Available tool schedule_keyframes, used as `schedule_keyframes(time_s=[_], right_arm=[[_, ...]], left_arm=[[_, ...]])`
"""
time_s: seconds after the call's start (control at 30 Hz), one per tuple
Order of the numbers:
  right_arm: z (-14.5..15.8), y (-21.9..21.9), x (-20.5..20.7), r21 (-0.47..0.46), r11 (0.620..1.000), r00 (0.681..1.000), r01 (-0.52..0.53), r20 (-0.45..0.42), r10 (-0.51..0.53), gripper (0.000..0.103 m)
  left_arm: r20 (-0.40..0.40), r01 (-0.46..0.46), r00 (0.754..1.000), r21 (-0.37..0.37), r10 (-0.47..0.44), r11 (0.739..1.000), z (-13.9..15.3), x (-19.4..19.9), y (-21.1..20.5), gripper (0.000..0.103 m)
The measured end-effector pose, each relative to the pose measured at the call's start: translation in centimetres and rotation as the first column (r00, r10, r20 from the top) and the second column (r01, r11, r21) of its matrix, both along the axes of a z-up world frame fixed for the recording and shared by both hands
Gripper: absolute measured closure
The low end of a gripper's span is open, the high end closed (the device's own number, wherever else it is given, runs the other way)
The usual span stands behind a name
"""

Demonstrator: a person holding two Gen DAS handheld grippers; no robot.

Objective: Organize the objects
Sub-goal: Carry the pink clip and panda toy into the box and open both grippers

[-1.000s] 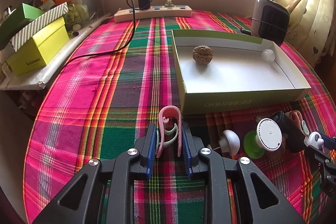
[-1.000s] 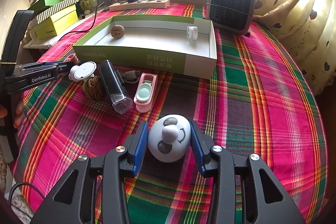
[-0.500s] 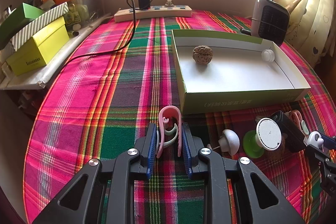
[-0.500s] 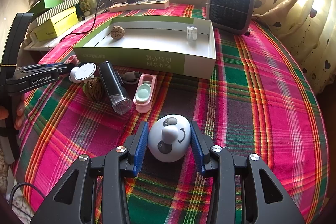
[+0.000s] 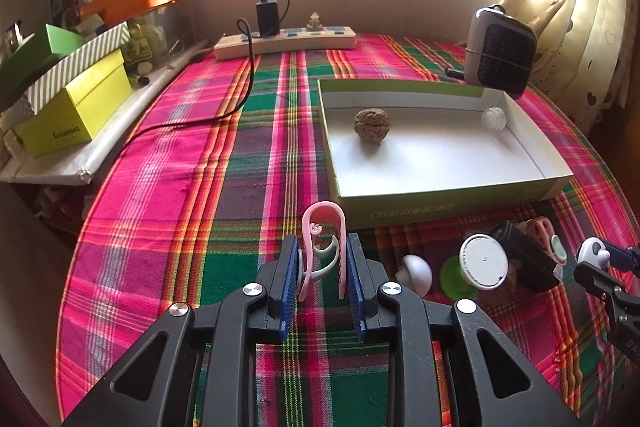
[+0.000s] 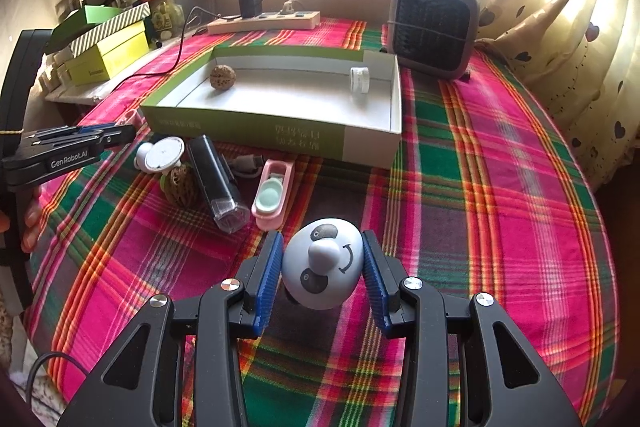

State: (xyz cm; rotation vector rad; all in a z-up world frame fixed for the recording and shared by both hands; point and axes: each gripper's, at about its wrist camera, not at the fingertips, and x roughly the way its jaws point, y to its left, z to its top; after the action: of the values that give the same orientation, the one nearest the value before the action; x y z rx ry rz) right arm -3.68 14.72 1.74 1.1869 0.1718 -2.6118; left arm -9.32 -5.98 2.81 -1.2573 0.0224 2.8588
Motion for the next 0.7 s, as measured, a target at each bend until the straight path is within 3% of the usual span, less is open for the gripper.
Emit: schedule_keyframes(time_s=[0.7], right_arm=[[3.8, -0.1, -3.2, 0.01, 1.0, 0.996, -0.02, -0.088, 0.02, 0.062]], left_arm=[[-0.052, 0.053, 0.997, 0.0, -0.053, 0.999, 2.9, -2.2, 2.1, 0.082]])
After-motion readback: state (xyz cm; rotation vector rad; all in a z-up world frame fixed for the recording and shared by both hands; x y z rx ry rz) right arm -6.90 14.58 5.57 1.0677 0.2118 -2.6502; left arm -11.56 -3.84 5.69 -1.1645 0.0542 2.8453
